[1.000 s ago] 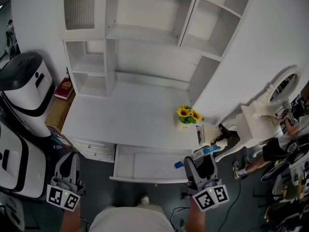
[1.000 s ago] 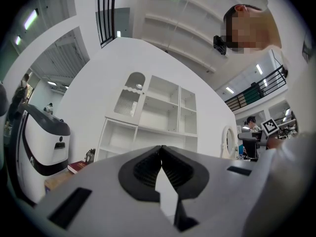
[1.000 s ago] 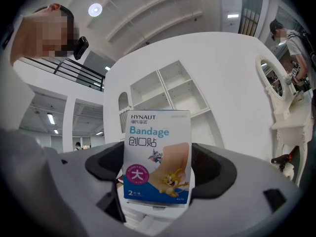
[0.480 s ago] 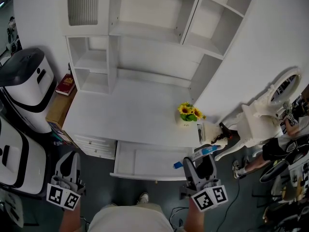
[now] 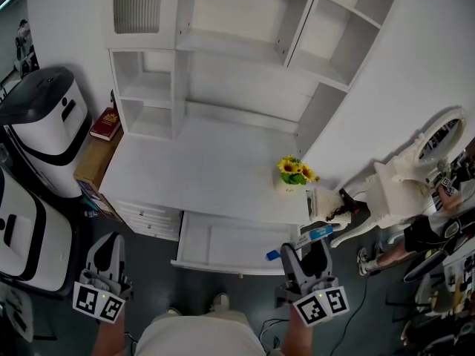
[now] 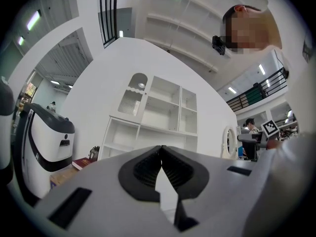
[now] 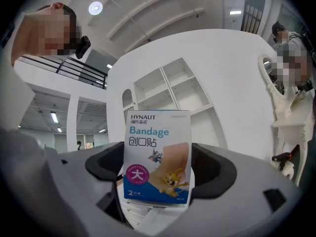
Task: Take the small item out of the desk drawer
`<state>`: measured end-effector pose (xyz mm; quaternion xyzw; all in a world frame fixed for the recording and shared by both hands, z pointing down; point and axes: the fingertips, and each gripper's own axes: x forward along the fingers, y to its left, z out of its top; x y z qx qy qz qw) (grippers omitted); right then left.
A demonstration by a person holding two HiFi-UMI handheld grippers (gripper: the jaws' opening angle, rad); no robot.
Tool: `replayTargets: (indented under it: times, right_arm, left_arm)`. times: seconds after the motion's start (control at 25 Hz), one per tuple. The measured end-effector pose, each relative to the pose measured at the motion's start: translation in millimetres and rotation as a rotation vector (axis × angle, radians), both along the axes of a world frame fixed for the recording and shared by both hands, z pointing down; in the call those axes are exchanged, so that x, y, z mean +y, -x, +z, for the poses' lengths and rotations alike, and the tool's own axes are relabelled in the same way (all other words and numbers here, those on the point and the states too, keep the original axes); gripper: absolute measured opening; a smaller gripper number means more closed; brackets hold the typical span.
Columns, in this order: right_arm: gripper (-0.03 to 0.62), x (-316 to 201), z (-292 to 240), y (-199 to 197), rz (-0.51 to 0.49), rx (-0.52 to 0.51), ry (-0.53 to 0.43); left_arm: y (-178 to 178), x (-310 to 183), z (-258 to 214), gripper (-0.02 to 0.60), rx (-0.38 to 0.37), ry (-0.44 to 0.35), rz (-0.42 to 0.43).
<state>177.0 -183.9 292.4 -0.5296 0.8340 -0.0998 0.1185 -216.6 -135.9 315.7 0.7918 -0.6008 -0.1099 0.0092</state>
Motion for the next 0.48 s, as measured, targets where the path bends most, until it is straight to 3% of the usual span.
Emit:
replayTargets:
  times: [0.48]
  right_arm:
    - [0.430,1,-1,13,-0.043,0.016,-0.005]
  left_arm:
    - [5,16,6,0.017,0.016,0.000,-0.038]
